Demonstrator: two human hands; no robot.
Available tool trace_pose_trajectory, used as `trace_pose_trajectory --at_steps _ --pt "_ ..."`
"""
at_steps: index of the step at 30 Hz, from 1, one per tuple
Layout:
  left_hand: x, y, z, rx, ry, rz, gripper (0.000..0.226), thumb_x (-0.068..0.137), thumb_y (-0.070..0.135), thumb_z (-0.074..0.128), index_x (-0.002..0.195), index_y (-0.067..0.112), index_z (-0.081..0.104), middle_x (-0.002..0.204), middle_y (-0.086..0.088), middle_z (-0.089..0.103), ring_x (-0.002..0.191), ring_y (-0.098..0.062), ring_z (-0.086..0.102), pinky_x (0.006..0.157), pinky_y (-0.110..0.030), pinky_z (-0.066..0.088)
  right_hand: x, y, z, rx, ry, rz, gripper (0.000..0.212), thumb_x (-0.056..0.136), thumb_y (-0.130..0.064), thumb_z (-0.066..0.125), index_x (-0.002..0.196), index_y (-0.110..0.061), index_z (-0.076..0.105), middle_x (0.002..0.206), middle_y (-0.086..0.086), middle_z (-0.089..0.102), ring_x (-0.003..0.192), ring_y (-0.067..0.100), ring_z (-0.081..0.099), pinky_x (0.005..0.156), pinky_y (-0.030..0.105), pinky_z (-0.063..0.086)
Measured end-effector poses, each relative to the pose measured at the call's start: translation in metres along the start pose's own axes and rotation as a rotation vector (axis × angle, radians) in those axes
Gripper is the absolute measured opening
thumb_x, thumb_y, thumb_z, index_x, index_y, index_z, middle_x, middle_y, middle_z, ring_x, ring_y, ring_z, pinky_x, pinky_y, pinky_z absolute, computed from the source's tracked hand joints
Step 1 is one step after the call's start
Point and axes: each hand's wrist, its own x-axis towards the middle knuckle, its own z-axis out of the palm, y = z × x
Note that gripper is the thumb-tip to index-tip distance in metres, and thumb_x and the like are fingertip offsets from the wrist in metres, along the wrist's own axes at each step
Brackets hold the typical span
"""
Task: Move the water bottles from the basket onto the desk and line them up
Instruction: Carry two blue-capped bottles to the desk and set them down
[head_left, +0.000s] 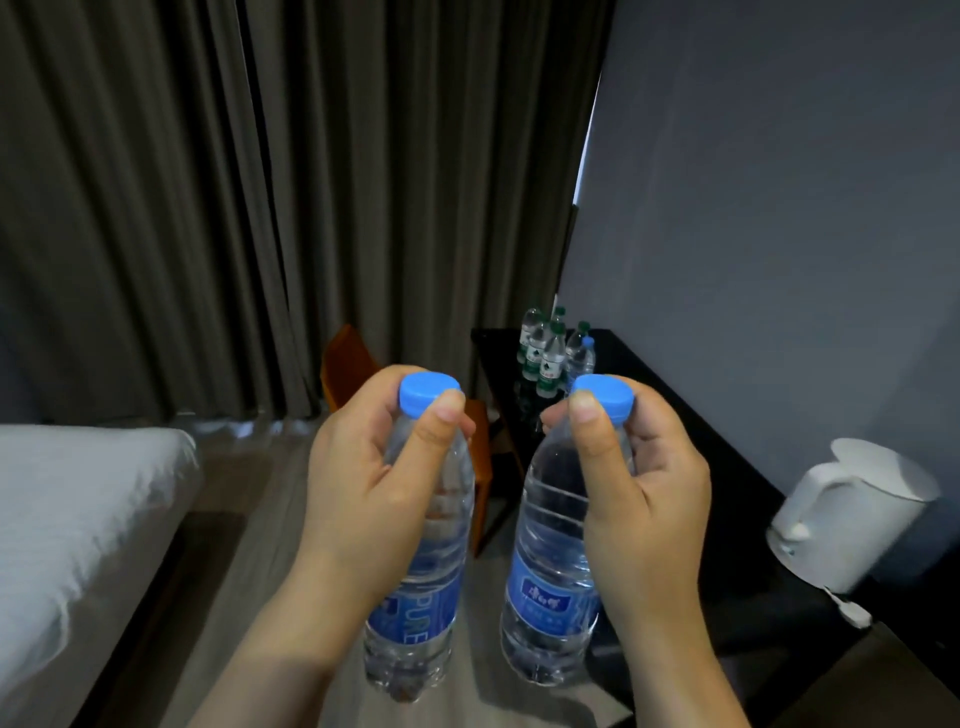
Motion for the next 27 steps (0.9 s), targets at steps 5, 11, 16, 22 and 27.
trace_pose_trajectory --at_steps 5,11,16,22,27 --pt "0.059 -0.033 0.019 -0.055 -0.016 -0.027 0.032 0.088 0.045 0.049 0.085 0.016 0.062 0.077 -0.004 0.068 0.07 -0.02 0.067 0.064 -0.046 0.056 0.062 0.043 0.021 0.0 0.016 -0.008 0.027 0.086 -0.047 0.056 0.094 -0.023 0.065 0.083 -0.008 0.07 0.073 0.001 0.066 0.064 0.006 0.046" --pt "0.105 -0.078 0.043 -0.049 -0.055 -0.068 0.032 0.086 0.047 0.048 0.082 0.018 0.061 0.076 -0.004 0.067 0.07 -0.02 0.066 0.064 -0.049 0.055 0.102 0.091 0.036 -0.034 0.026 0.046 0.03 0.085 -0.048 0.056 0.091 -0.021 0.066 0.081 -0.006 0.07 0.07 0.003 0.066 0.062 0.008 0.047" --pt "0.141 -0.123 0.061 -0.081 -0.124 -0.074 0.028 0.089 0.044 0.048 0.084 0.02 0.061 0.077 -0.005 0.067 0.071 -0.021 0.066 0.063 -0.05 0.054 0.134 0.128 0.047 -0.045 0.056 0.066 0.03 0.086 -0.042 0.056 0.092 -0.014 0.065 0.079 -0.005 0.069 0.064 0.0 0.065 0.057 0.007 0.046" --pt "0.198 -0.182 0.079 -0.135 -0.195 -0.097 0.027 0.087 0.047 0.05 0.084 0.023 0.062 0.076 -0.002 0.068 0.068 -0.019 0.067 0.061 -0.049 0.056 0.176 0.172 0.065 -0.132 0.154 0.104 0.032 0.086 -0.048 0.056 0.097 -0.02 0.065 0.085 -0.004 0.07 0.073 0.005 0.068 0.063 0.012 0.05" --pt "0.256 -0.228 0.093 -0.175 -0.284 -0.073 0.026 0.087 0.049 0.05 0.086 0.026 0.061 0.079 0.0 0.068 0.07 -0.013 0.066 0.063 -0.031 0.056 0.213 0.206 0.087 -0.227 0.241 0.08 0.029 0.087 -0.046 0.054 0.096 -0.021 0.065 0.085 -0.007 0.069 0.074 0.004 0.066 0.064 0.009 0.048"
